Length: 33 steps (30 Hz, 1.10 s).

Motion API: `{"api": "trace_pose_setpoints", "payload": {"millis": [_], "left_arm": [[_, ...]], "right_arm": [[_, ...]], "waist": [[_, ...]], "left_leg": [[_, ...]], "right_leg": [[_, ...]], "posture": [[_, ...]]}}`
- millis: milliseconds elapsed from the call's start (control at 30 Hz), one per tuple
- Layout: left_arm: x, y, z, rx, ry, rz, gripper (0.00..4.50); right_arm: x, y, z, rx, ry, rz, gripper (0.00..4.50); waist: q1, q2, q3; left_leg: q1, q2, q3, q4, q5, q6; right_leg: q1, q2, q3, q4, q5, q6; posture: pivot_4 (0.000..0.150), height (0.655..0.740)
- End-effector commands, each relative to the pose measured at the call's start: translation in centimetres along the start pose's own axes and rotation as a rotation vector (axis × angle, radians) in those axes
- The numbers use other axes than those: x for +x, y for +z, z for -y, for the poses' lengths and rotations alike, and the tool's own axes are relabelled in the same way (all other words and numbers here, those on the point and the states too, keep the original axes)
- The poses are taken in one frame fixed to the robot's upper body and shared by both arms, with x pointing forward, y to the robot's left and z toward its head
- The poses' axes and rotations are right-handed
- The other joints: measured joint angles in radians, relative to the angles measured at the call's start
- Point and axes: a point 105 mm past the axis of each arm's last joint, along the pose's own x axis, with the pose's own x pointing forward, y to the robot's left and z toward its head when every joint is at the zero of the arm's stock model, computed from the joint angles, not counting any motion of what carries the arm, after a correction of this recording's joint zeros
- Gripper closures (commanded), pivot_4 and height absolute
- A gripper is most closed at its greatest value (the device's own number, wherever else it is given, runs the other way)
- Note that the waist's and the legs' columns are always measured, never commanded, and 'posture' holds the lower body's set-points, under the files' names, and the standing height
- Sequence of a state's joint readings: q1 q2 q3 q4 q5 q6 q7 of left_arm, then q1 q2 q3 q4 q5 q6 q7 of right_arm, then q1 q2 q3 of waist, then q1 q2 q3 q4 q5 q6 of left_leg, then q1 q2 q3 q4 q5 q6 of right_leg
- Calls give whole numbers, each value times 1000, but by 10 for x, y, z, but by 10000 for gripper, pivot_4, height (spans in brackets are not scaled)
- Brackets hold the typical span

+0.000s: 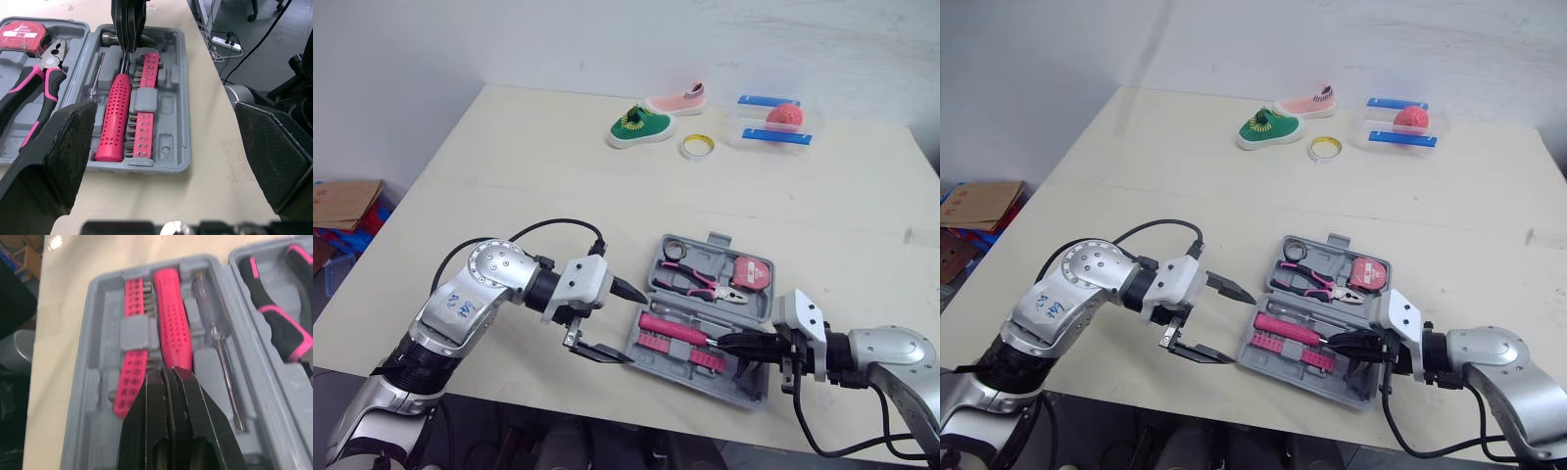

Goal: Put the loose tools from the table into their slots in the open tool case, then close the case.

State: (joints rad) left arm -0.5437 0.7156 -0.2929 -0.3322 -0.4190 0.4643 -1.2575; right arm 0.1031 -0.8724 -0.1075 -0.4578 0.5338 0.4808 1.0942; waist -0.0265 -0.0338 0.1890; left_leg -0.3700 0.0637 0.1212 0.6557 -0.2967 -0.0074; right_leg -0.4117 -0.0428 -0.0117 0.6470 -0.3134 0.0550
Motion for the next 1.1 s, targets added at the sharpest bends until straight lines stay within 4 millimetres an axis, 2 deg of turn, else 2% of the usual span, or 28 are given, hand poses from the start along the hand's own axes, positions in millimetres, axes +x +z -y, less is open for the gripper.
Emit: {"api": "trace_pose_setpoints", "payload": {"millis": [33,233,567,867,967,1100], "left_arm": [[-4,3,-2,23,16,-5,0],[-4,4,-2,23,17,-5,0],[-5,4,-4,26,14,-8,0],[-6,5,-8,30,15,-8,0],[-6,5,-8,31,17,-7,0],[-6,5,-10,25,24,-1,0]], "right_arm": [[-2,5,-12,-13,53,2,44663],[2,-8,-14,-3,48,-37,44663],[10,-59,-9,52,18,-245,44663],[13,-63,-14,28,37,-260,44663],[14,-53,-18,-11,53,-212,44663],[14,-29,-16,-12,24,-92,44663]], "waist": [[0,0,0],[-1,0,0],[-2,-4,-3],[-1,-17,-14],[0,-17,-14],[1,-17,-14]], "left_leg": [[0,0,0,0,0,0],[0,0,0,0,0,0],[2,0,0,0,0,0],[3,1,-1,-1,0,0],[3,1,-1,-2,0,0],[2,1,-1,-3,0,0]], "right_leg": [[0,0,0,0,0,0],[0,0,0,0,0,0],[2,0,0,0,0,0],[3,0,-1,-2,0,-1],[3,-1,-1,-2,0,-1],[3,0,-1,-2,0,-2]], "posture": [[1500,7304],[1500,7304],[1500,7304],[1500,7304],[1500,7304],[1500,7304]]}}
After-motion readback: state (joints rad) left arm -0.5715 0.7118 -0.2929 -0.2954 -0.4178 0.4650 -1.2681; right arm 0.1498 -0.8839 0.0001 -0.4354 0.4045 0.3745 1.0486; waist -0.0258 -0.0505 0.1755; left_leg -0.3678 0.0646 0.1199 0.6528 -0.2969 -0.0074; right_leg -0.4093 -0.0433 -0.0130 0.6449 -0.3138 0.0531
